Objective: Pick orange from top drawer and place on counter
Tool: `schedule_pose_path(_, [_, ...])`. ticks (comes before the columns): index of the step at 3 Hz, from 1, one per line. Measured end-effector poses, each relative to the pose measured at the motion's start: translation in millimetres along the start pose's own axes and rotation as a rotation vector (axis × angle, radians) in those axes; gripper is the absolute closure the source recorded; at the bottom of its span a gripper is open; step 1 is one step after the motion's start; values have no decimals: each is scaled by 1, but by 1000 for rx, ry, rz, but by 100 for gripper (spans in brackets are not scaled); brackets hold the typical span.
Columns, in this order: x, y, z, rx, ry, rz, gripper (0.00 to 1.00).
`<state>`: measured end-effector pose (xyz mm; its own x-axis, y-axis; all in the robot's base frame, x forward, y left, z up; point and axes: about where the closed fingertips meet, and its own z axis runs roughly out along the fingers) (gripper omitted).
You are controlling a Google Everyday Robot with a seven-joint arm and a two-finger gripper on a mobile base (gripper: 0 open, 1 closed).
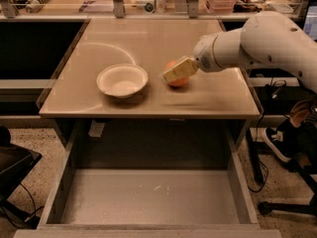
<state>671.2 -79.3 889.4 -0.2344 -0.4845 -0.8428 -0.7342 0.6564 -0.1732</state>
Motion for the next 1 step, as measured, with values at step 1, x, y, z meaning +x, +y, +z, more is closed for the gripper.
schedule_pose_path(1, [0,0,0,0,0,0,0])
